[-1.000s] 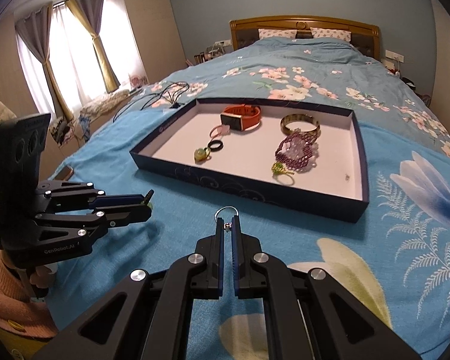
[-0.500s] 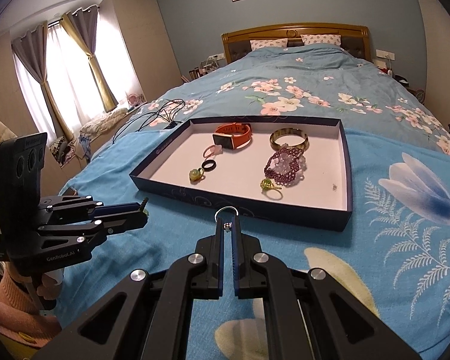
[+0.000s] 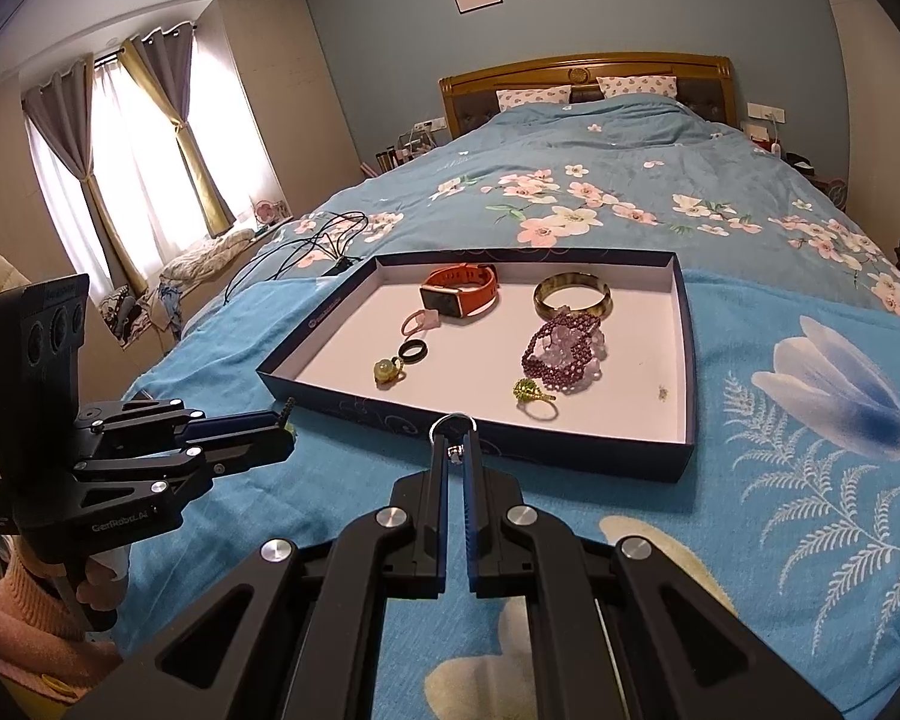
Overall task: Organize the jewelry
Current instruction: 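Carry the black-cord pendant in the left tool while the right tool carries the silver ring toward the tray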
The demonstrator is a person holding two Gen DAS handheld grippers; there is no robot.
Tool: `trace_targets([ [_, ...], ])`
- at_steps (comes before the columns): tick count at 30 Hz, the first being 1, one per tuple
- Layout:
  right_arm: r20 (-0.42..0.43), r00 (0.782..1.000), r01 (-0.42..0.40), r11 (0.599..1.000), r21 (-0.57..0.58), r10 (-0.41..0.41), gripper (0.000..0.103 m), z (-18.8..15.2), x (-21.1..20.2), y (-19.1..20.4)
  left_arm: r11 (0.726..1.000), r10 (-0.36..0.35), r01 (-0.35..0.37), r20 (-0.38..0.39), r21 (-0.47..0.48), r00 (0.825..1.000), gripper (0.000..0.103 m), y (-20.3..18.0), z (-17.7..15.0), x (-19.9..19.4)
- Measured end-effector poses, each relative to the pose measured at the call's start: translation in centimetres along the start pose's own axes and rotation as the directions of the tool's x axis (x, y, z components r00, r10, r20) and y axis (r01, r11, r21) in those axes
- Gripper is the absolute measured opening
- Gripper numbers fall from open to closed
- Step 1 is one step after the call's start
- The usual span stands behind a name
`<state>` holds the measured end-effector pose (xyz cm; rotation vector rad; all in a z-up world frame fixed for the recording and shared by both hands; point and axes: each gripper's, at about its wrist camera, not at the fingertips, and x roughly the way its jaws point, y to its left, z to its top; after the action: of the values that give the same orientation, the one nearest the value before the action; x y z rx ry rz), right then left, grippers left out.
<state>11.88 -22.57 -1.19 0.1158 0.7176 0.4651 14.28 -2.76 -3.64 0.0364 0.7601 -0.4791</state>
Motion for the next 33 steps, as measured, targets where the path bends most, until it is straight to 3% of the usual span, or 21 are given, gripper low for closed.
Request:
trace_targets([
  [33, 0.037, 0.999, 0.014, 1.000, 0.005, -0.015, 0.003, 1.9, 0.4, -0.7, 1.000, 0.029, -0.029, 0.030, 0.005, 0.999, 0.016, 0.4, 1.9, 0.3],
])
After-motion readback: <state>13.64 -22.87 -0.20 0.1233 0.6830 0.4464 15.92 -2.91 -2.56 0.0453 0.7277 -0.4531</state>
